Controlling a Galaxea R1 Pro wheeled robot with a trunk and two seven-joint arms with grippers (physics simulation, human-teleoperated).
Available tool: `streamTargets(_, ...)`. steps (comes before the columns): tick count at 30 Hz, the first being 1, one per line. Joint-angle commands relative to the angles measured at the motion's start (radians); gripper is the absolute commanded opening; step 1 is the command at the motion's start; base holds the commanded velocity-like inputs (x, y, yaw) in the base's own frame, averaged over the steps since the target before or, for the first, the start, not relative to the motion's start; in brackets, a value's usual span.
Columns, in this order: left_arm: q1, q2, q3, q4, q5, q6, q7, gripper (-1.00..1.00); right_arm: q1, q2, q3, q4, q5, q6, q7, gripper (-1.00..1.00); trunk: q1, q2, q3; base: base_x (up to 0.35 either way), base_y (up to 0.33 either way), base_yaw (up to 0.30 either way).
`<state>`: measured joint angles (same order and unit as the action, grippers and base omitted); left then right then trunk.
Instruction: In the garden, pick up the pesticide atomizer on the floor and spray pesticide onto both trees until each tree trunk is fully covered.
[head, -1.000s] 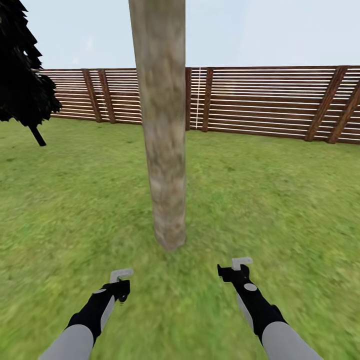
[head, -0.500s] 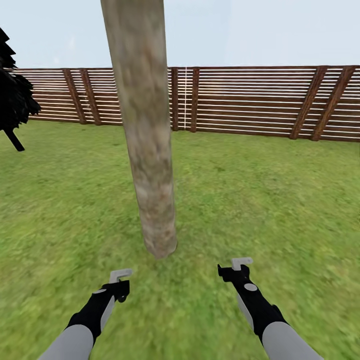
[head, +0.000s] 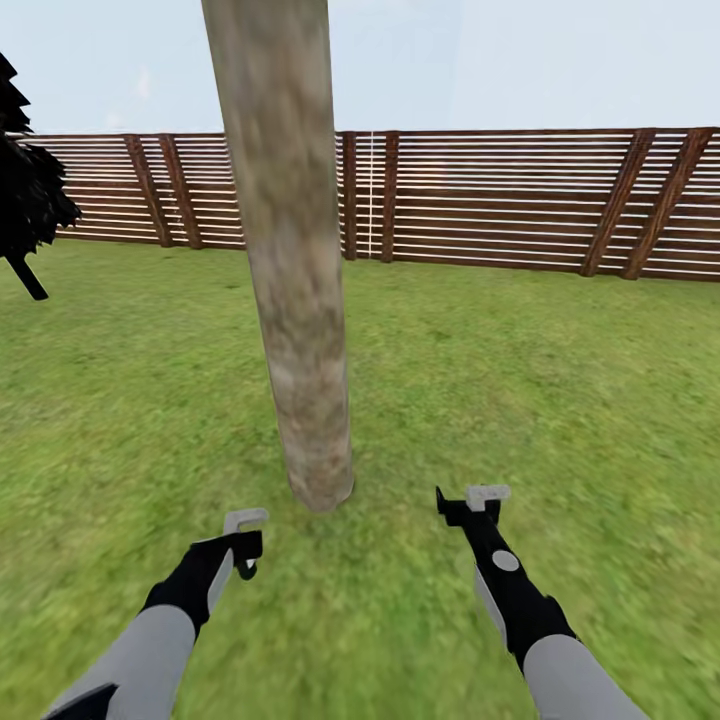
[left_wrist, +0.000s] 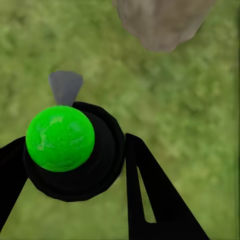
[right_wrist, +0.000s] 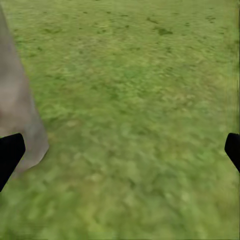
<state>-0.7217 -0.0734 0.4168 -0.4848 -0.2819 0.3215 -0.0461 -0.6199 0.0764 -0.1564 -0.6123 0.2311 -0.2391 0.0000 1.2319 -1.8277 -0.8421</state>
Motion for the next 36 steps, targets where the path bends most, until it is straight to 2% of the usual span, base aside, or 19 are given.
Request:
streamTargets(1, -0.002, 0.0, 0.0, 0.0, 0.0, 0.0, 0.0, -1.0, 0.0, 0.0, 0.0, -0.016, 0.0, 0.001, 0.006, 1.0, 0.004, -0.007, -0.003, 0.0, 0.0, 0.0)
streamTargets(7, 0.001, -0.002, -0.001, 0.002, 0.0, 0.001, 0.0, -1.0, 0.0, -0.001, 0.001, -0.032, -0.001, 0.006, 0.057, 1.0, 0.027, -0.049, -0.022, 0.0, 0.0, 0.0)
streamTargets(36, 0.004, 0.0, -0.003, 0.011, 0.0, -0.007, 0.002, -1.0, 0.0, -0.001, 0.001, -0.022, -0.001, 0.011, 0.058, 1.0, 0.138, -0.252, -0.082, 0.0, 0.0, 0.0)
